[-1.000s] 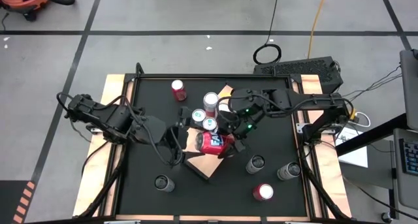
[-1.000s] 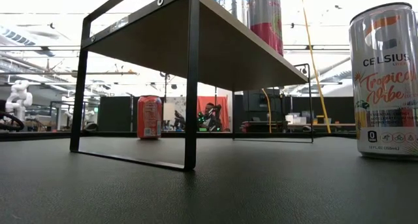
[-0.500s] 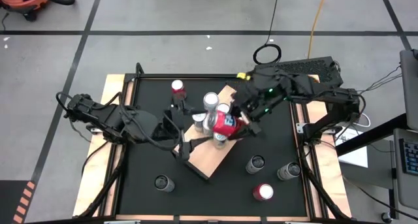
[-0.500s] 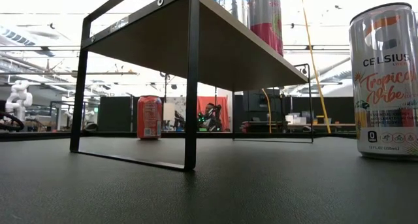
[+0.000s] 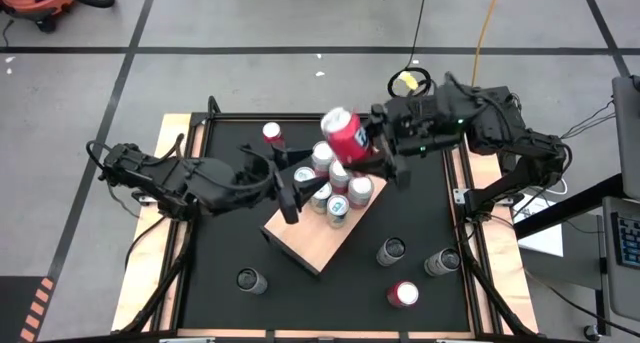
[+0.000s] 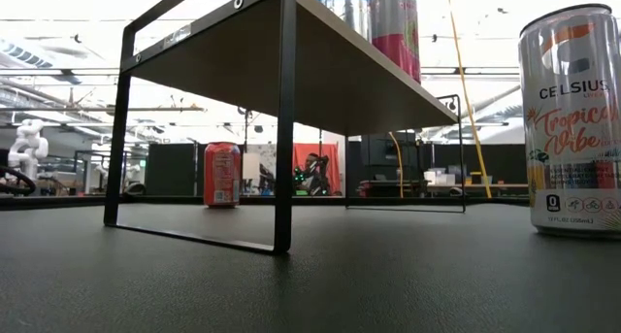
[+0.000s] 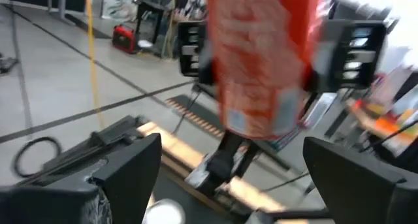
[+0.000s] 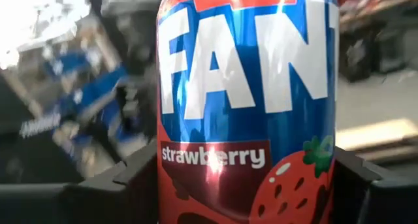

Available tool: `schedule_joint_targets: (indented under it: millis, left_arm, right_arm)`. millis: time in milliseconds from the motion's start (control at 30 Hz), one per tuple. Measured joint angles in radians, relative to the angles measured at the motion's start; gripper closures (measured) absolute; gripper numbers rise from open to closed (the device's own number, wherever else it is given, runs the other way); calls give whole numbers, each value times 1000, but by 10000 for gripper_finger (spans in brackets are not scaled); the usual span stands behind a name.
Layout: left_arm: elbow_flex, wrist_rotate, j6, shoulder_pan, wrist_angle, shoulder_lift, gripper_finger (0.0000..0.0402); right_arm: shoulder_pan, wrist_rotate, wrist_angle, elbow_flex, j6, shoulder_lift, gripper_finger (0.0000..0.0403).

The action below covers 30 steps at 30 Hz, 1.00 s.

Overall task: Place canned beverage on shelf
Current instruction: Put the middle red soda can on the shelf

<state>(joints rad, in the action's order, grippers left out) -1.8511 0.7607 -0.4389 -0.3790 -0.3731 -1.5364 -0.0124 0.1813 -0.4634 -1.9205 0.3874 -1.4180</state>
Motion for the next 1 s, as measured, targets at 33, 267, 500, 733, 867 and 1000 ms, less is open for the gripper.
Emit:
schedule_joint_targets:
  millis: [33,267,500,733,867,1000]
  left_arm:
    - [0,-1,1,0,26,0,32]
    - [0,-146,-13,49,108,0,32]
    - [0,-242,-7,123,198,-17,32]
    - [1,-441,3,193,243,-40,32]
    - [1,-548,1,231,295,-64,32]
    - [0,-599,0,263,358,-94,32]
  right_arm:
    - [0,-24,30,0,16,-2,124]
    - [0,-78,139,0,46,-8,124]
    - [-3,-73,145,0,46,-8,124]
    - [-3,-73,146,0,46,-8,124]
    - [-3,-51,147,0,46,-8,124]
    - [-3,-46,146,-1,46,-8,124]
